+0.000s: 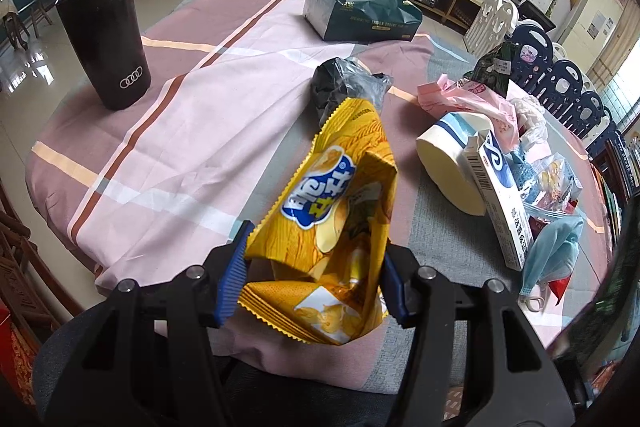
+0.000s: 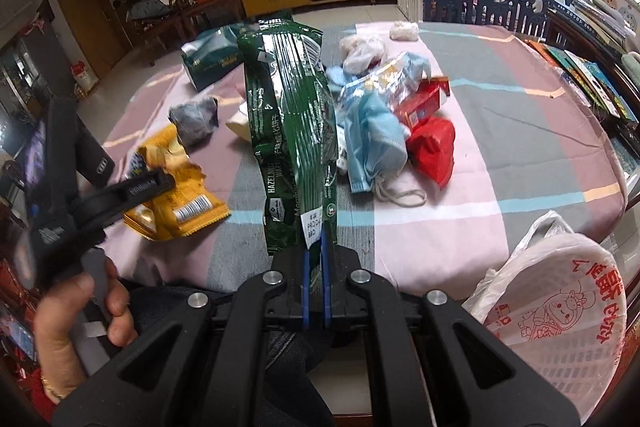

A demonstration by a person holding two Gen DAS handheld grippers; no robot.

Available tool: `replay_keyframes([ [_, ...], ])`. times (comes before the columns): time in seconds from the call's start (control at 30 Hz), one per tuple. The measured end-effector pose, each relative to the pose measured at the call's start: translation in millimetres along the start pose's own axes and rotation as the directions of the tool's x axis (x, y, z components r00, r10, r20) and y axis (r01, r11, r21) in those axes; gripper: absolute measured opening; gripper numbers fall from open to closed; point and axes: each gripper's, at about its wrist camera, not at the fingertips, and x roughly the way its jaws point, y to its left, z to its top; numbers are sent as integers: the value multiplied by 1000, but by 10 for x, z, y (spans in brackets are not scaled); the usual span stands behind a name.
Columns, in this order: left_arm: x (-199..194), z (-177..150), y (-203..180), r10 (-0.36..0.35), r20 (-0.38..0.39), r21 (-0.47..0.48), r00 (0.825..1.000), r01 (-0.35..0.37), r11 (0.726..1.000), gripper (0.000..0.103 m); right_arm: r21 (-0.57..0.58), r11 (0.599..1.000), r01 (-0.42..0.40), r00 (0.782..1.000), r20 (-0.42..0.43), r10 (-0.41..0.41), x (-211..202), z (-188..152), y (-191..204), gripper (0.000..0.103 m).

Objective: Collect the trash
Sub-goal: 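Carry the green bag into the basket and open the right tool while the left lifts the yellow bag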

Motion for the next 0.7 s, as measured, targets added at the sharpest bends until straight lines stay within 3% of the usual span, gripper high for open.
replay_keyframes([
  [0.13, 12, 1, 5, 15, -1, 0, 1000, -15, 1000, 58, 42, 999, -21, 998, 61, 18, -345, 148, -297, 6],
  [0.23, -4, -5, -16, 27, 9, 9, 1000, -27, 1000, 58, 85, 996, 21, 995, 96, -29, -664, 145, -700, 6],
  [0.3, -25, -9, -10, 21, 19, 9, 1000, -21, 1000, 58, 77, 993, 91, 991, 93, -98, -839, 39, -973, 6],
  [0.4, -148, -31, 28, 19, 65, -12, 998, -18, 1000, 58, 61, 974, 217, 976, 19, -218, -946, -318, -1367, 6],
  [0.5, -398, -134, -79, 8, 119, 12, 993, -9, 1000, 58, 90, 957, 277, 957, -117, -266, -831, -703, -1687, 8],
  [0.6, -605, -287, -400, -44, 112, 109, 993, 32, 994, 58, 184, 945, 271, 941, -259, -220, -625, -989, -1894, 26],
  [0.7, -885, -483, -819, -101, 133, 246, 986, 66, 967, 58, 285, 929, 234, 951, -267, -158, -565, -1060, -1924, 51],
])
